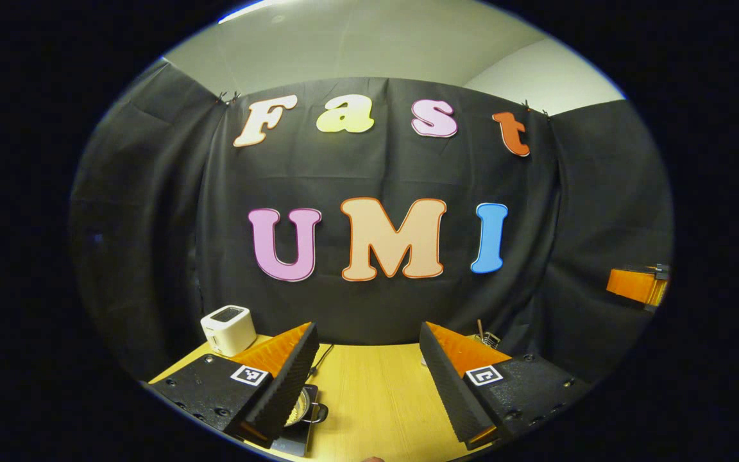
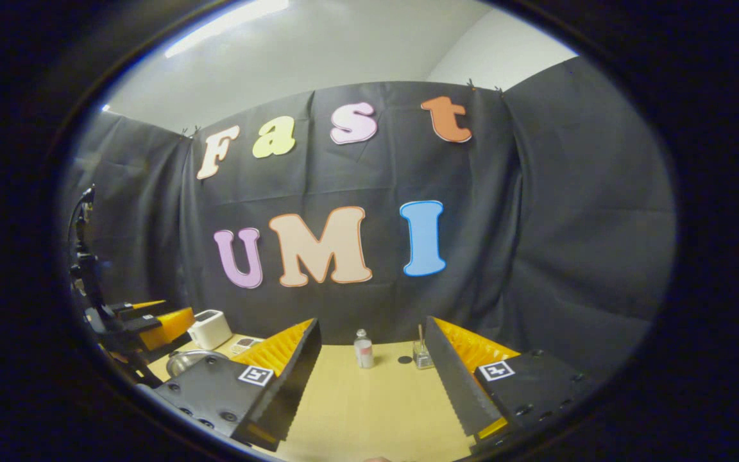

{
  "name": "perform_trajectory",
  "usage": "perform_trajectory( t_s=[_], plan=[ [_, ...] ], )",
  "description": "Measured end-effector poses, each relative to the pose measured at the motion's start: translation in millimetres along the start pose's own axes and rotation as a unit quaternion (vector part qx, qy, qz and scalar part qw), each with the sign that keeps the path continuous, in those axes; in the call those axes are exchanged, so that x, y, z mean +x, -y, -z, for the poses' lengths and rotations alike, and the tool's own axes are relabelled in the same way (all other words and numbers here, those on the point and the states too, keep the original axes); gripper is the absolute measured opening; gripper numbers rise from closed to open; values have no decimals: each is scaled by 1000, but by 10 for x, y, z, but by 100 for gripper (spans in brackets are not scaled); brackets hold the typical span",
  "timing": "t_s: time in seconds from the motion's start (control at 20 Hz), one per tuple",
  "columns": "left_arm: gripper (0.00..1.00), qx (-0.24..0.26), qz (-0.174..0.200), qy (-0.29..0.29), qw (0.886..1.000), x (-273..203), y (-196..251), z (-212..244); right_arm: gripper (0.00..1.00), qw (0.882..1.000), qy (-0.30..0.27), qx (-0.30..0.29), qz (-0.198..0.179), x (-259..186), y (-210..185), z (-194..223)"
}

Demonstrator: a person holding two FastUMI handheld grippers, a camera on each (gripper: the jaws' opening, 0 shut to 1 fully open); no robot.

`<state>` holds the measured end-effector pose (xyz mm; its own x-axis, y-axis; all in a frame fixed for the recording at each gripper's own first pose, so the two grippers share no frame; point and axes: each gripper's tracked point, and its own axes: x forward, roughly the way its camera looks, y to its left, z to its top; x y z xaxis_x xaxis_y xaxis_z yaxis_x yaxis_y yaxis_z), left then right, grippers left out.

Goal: First push the handle of the pot to place it horizontally, then grasp the pot with both hands and set it on the induction cooktop.

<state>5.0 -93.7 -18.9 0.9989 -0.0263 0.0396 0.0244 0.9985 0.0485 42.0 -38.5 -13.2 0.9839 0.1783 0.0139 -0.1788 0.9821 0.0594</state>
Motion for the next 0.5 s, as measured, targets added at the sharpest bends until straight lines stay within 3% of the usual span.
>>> perform_trajectory(
  t_s=[0.4,0.45,0.5],
  plan=[
    [93,-3,47,20,999,-126,534,-102,92,1000,7,20,3,-63,236,-6],
    [93,2,50,24,998,-133,559,-124,99,1000,11,19,2,-39,241,-25],
    [96,7,52,29,998,-142,593,-151,92,1000,13,19,3,-25,258,-46]
  ],
)
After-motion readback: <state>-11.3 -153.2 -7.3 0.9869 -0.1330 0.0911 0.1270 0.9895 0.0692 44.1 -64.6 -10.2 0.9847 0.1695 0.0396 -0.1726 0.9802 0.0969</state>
